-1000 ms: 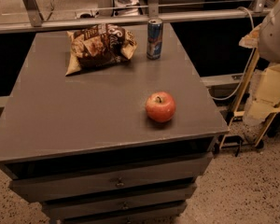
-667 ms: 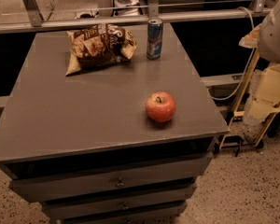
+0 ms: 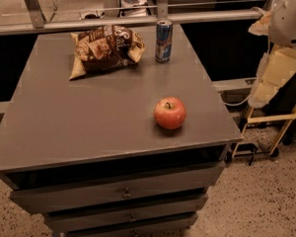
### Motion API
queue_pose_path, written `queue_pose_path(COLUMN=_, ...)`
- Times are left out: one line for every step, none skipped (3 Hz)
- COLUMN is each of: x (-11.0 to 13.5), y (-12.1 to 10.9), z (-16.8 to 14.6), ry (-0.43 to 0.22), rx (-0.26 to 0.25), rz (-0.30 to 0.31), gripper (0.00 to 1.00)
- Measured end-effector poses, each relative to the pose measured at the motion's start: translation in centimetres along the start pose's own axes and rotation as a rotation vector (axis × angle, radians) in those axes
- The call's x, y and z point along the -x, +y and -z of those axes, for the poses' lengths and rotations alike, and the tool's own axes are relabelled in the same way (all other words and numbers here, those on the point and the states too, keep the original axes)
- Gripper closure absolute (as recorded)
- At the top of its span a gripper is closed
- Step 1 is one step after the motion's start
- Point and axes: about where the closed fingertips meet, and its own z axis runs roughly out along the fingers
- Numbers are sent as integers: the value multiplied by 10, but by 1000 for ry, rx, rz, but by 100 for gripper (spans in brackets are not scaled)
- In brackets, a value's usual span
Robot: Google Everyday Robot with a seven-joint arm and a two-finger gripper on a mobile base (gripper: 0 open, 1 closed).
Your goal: Move redbull can near apple
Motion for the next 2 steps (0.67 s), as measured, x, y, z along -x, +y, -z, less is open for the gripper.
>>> queue_pose_path(x=20, y=-65, z=-6, ry=-141, rx=-62, rz=-45, gripper=0)
queue_pose_path(x=63, y=-117, z=-5, ry=-325, rx=-112, rz=-78, gripper=0)
